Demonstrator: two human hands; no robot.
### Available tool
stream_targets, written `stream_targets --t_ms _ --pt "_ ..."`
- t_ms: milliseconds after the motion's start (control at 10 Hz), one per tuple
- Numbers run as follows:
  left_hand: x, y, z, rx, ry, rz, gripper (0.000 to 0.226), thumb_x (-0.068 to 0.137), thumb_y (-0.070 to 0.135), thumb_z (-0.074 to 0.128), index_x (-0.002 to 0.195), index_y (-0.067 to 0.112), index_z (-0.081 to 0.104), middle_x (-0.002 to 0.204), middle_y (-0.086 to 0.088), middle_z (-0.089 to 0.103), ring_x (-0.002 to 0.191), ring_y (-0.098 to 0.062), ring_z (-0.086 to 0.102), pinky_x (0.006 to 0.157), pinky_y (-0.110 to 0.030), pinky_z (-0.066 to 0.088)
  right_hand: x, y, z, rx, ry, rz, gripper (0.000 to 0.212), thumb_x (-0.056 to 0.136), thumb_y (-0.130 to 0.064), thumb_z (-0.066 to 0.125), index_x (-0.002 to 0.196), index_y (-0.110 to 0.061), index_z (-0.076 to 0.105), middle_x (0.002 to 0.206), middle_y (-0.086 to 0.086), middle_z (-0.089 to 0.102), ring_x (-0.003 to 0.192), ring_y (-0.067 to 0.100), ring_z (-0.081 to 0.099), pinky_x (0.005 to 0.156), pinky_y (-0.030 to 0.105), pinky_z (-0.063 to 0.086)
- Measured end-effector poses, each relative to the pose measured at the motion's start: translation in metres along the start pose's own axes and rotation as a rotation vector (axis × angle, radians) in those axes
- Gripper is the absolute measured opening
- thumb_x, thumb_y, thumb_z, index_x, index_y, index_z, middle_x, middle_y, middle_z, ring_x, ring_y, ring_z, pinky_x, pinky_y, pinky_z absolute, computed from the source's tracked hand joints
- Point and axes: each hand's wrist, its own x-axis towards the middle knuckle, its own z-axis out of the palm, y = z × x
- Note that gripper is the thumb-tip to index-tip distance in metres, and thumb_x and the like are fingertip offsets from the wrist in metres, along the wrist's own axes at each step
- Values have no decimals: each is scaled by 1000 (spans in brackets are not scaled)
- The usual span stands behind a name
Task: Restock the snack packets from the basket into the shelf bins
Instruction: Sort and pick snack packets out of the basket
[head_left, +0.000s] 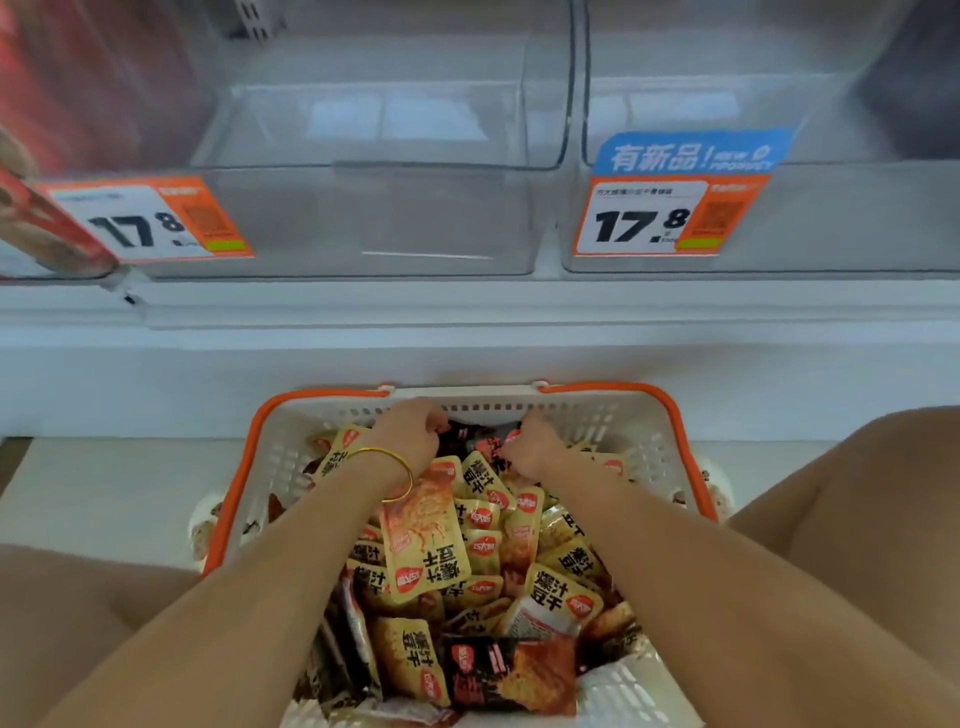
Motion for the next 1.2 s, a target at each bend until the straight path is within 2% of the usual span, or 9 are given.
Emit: stream_targets --t_ms 100,200,300,500,700,900,1000,1100,1200 --pt "5 8 1 35 -7 61 34 92 3 40 116 16 60 123 -6 59 100 -19 54 82 -22 38 -9 0 0 40 60 16 33 91 -5 50 123 5 48 124 19 55 114 34 53 92 35 44" --pt "8 17 -1 59 -12 80 32 93 5 40 117 16 59 119 -7 60 91 -17 51 78 -24 38 -10 5 6 47 132 63 31 93 -6 49 124 -4 45 120 12 56 108 27 57 74 26 42" --pt "6 25 -3 42 -10 76 32 93 4 43 120 14 58 123 -9 59 105 -23 56 88 -28 42 -7 12 5 83 171 25 31 92 -10 54 123 -6 52 112 12 61 94 25 62 72 27 49" --pt "2 32 1 31 -27 58 31 94 10 49 124 12 53 126 -9 57 107 -24 56 89 -30 44 -19 23 -14 209 104 -7 32 94 -12 54 121 5 53 100 22 64 82 31 64 81 48 55" --pt "0 42 4 -72 -48 49 37 91 11 54 127 12 49 123 -8 56 102 -22 57 89 -34 48 -35 28 -42 415 85 -123 35 95 -11 53 130 -2 51 93 14 66 68 16 62 66 27 59" --pt "-11 49 3 -425 -91 7 45 87 14 65 129 11 50 120 -5 58 104 -20 56 84 -30 47 -62 22 -78 497 206 -224 23 94 -12 56 113 2 60 76 8 65 53 12 61 56 27 58" --pt "-25 61 -4 -607 -141 47 30 88 11 63 117 14 57 109 -2 62 101 -17 58 83 -27 47 -81 14 -92 559 212 -284 8 94 -11 56 94 -6 61 69 6 61 44 6 56 44 17 49" --pt "-38 72 -15 -661 -156 101 16 90 9 61 105 13 62 104 -6 67 100 -20 62 88 -31 51 -95 8 -98 586 217 -316 16 93 -12 57 78 -13 57 63 5 57 45 8 52 43 18 46" --pt "-47 80 -26 -668 -162 165 11 91 6 59 92 15 64 92 -5 68 85 -17 64 80 -27 56 -107 5 -107 576 220 -328 15 93 -13 57 80 -5 58 59 7 56 43 9 49 42 20 43"
